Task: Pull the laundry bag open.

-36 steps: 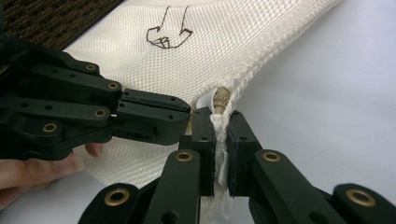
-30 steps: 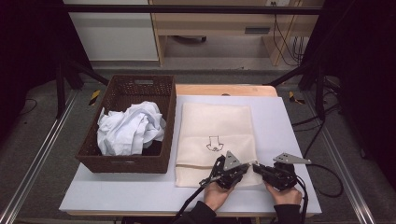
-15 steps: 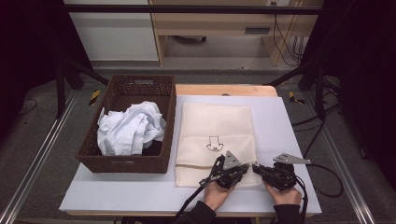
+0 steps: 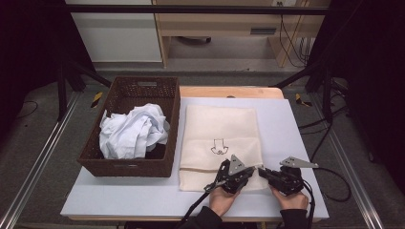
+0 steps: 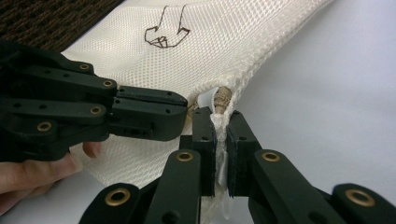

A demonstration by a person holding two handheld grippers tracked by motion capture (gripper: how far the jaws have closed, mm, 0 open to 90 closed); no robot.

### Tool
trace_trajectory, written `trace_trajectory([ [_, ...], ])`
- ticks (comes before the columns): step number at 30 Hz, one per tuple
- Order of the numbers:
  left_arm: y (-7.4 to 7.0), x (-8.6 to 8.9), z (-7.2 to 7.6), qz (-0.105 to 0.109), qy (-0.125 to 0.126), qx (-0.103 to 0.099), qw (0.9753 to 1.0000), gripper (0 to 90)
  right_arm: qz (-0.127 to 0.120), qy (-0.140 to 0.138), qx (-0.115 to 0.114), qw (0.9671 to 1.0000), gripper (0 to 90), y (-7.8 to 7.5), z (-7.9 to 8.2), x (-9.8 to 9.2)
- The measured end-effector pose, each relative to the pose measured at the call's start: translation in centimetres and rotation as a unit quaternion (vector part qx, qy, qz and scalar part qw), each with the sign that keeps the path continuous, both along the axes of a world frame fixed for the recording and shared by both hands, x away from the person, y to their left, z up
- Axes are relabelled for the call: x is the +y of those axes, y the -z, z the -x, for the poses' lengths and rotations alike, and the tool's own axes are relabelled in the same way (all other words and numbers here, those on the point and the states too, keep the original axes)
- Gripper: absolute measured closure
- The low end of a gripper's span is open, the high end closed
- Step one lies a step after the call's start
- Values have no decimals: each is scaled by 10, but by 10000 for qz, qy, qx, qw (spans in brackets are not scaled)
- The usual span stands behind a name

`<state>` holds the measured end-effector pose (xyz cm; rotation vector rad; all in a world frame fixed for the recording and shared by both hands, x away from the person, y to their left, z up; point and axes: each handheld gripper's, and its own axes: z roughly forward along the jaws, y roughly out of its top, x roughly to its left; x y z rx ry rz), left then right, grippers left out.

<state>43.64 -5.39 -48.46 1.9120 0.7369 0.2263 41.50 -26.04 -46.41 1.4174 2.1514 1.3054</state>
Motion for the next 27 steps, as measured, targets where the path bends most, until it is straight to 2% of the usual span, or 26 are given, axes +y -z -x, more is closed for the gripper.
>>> trace_trajectory([
  [2,0,0,-1,33,-20,73,10000,867,9,0,1,10000,847,0,0,0],
  [13,-2,3,0,30,-74,102,9999,868,69,55,0,10000,851,1,0,2],
  [19,-3,4,-1,57,-75,111,9999,868,161,68,-151,9997,853,-1,1,4],
  [23,0,6,-5,172,-63,293,9994,868,200,25,-171,9996,854,-2,2,5],
  [27,-2,6,-3,139,-134,153,9997,868,222,19,-240,9995,855,-2,2,7],
])
